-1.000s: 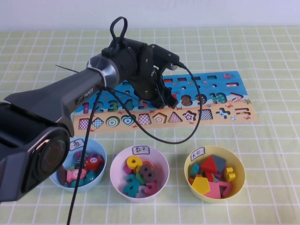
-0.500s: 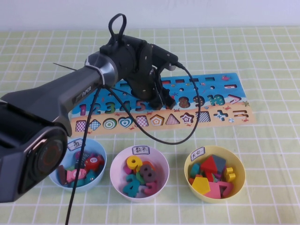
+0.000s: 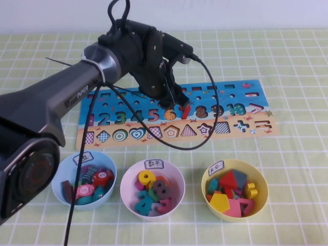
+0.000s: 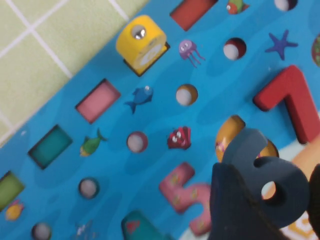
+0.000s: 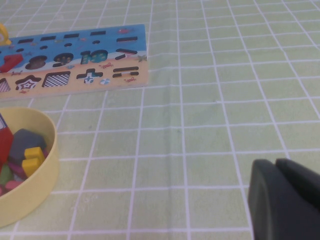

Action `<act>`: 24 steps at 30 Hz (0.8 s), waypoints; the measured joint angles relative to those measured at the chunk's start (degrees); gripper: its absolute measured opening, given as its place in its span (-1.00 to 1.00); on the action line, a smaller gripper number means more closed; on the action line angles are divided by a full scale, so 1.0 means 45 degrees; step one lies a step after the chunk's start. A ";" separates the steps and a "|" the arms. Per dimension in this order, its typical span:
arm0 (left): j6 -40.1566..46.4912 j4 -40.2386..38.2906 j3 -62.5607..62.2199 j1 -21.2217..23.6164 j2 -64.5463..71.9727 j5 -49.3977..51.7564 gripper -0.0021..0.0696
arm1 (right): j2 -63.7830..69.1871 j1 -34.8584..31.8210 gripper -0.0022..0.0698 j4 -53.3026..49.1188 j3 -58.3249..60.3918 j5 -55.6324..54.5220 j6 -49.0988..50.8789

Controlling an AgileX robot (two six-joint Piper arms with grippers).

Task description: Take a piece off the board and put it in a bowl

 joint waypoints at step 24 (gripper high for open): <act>0.0842 -0.0784 0.2146 0.0000 -0.4301 0.3792 -0.21 | 0.0000 0.0000 -0.99 0.0000 0.0000 0.0000 0.0000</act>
